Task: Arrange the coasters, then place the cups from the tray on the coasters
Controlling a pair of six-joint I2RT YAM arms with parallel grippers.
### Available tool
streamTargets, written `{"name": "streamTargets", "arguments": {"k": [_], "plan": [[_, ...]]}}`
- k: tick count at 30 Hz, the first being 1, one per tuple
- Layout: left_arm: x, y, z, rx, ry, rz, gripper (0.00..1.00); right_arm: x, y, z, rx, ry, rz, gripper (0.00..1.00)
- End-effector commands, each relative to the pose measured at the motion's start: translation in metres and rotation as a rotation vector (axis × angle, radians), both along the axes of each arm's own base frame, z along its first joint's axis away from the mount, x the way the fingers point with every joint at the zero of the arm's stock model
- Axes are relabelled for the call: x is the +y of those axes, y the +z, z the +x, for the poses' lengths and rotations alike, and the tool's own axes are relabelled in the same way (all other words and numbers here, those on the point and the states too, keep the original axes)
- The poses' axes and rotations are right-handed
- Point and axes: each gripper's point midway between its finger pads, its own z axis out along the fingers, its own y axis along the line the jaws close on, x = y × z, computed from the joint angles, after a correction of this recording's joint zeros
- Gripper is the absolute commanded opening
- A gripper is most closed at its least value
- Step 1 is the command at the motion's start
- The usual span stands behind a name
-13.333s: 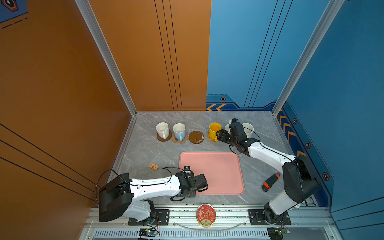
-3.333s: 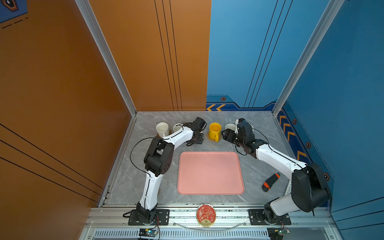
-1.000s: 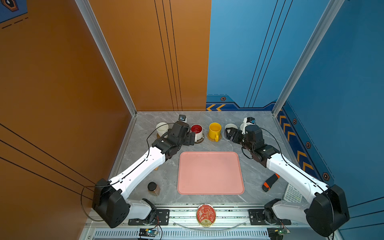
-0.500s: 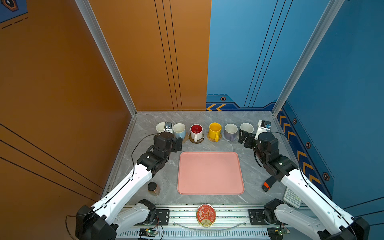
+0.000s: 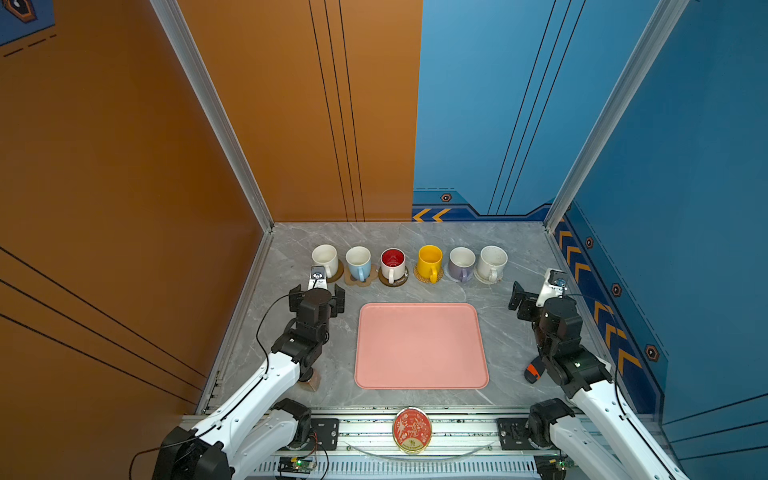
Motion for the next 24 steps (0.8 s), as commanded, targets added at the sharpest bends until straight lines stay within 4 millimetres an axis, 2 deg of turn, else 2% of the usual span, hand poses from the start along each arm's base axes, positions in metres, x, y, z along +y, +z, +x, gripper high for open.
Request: {"name": "streamTargets", "arguments": {"k": [1, 6, 14, 24], "plan": [[0.01, 0.006, 0.005, -0.077, 0.03, 0.027, 0.98, -0.002, -0.01, 0.008, -0.028, 0.023, 0.001, 1.0], [0.015, -0.008, 0.006, -0.099, 0.029, 0.067, 0.98, -0.01, -0.036, 0.024, -0.01, 0.02, 0.031, 1.0], [0.019, -0.031, 0.016, -0.087, -0.009, 0.03, 0.98, -0.022, -0.072, 0.042, 0.049, 0.01, 0.019, 1.0], [0.029, -0.062, 0.034, -0.071, -0.03, -0.067, 0.98, -0.02, -0.101, 0.07, 0.05, 0.047, -0.009, 1.0]]}}
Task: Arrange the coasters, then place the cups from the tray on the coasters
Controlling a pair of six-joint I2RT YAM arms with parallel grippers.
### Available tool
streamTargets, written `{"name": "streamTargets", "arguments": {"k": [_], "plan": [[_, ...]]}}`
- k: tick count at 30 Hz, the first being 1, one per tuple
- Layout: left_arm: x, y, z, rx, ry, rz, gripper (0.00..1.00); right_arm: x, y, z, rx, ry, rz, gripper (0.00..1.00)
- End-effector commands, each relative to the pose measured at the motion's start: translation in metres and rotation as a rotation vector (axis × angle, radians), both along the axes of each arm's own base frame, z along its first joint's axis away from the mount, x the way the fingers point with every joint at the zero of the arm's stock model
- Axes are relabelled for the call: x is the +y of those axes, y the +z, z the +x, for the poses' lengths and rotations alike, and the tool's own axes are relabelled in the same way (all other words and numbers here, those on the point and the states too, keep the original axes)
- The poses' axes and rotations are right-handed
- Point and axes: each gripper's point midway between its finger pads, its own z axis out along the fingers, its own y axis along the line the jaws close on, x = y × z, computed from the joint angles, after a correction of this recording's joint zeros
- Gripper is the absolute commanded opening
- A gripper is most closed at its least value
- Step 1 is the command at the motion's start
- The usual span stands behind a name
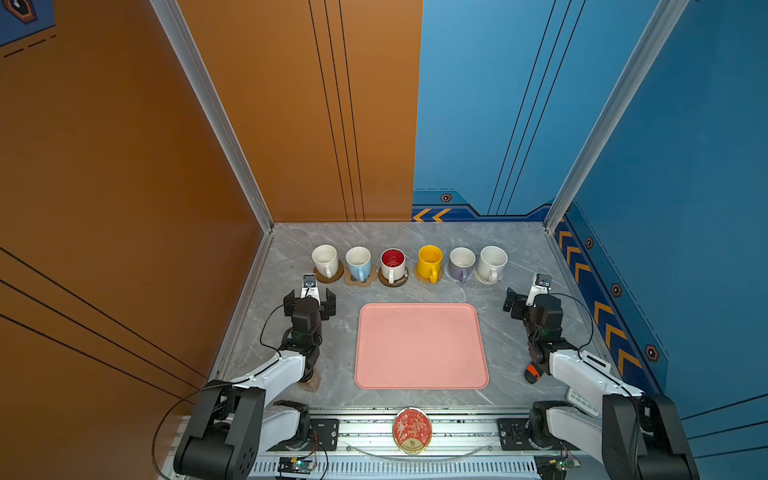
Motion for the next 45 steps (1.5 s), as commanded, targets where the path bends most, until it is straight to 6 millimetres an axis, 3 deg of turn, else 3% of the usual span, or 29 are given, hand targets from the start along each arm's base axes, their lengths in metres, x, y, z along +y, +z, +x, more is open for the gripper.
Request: {"name": "streamTargets", "arguments": {"k": [1, 7, 14, 19, 23, 45], "plan": [[-0.007, -0.002, 0.01, -0.031, -0.053, -0.062, 0.98, 0.003, 0.005, 0.013, -0.066, 0.033, -0.015, 1.0], [-0.009, -0.008, 0.02, -0.017, -0.08, -0.039, 0.98, 0.006, -0.002, 0.028, -0.085, 0.052, 0.002, 1.0], [-0.002, -0.022, 0.023, -0.08, -0.068, -0.046, 0.98, 0.011, -0.026, 0.036, -0.079, 0.083, 0.019, 1.0], [-0.003, -0.035, 0.032, -0.027, -0.079, -0.053, 0.98, 0.006, -0.026, 0.039, -0.07, 0.052, 0.021, 1.0], [0.016, -0.038, 0.037, 0.003, 0.009, -0.085, 0.98, 0.006, -0.026, 0.04, -0.069, 0.047, 0.013, 1.0], [0.014, -0.038, 0.038, 0.009, -0.001, -0.08, 0.98, 0.011, -0.026, 0.041, -0.056, 0.061, -0.006, 1.0]]}}
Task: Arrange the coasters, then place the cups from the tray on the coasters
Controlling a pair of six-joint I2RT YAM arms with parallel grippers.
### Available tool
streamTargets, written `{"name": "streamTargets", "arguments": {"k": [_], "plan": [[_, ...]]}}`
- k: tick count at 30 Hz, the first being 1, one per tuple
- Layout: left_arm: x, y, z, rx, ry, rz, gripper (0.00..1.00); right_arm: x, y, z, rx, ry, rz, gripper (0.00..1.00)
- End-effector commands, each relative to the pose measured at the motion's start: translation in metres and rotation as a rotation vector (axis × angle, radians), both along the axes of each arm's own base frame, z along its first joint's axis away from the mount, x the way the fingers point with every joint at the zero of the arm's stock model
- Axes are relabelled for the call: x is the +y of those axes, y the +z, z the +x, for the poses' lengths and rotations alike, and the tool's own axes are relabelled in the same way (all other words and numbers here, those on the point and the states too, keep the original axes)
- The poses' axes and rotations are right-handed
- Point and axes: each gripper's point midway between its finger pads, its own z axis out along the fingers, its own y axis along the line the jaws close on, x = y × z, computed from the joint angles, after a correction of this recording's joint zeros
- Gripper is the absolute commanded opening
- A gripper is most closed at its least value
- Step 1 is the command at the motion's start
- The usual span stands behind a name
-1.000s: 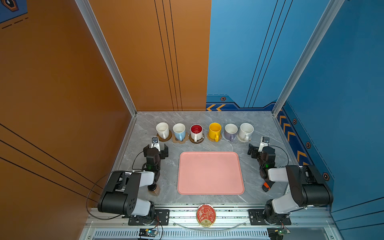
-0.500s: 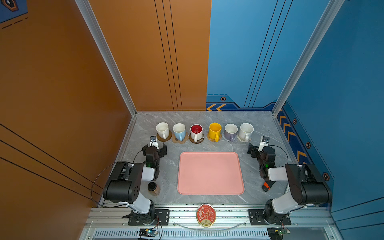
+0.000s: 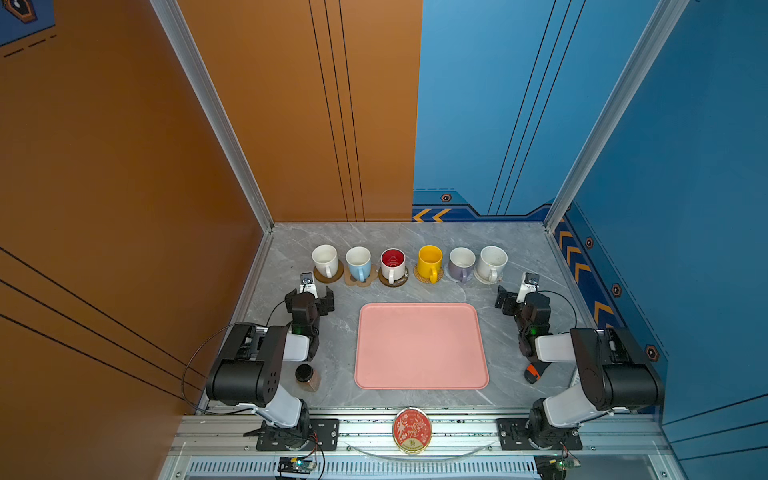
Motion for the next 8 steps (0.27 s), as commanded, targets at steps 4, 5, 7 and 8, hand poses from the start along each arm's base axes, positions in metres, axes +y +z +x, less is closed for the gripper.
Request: {"name": "streamTargets", "arguments": {"k": [4, 5, 7, 8], "plan": [[0.0014, 0.0036, 0.0026, -0.006, 0.012, -0.006, 0.98, 0.0076, 0.0085, 0.0092, -0.013, 0.03, -0.024, 1.0], [0.0012, 0.0049, 0.0035, -0.009, 0.011, -0.006, 0.98, 0.0073, 0.0088, 0.0093, -0.014, 0.03, -0.025, 1.0], [0.0008, 0.0047, 0.0033, -0.009, 0.01, -0.005, 0.98, 0.0073, 0.0083, 0.0091, -0.013, 0.03, -0.023, 1.0], [0.0011, 0.005, 0.0034, -0.009, 0.011, -0.005, 0.98, 0.0072, 0.0083, 0.009, -0.013, 0.03, -0.025, 1.0]]}}
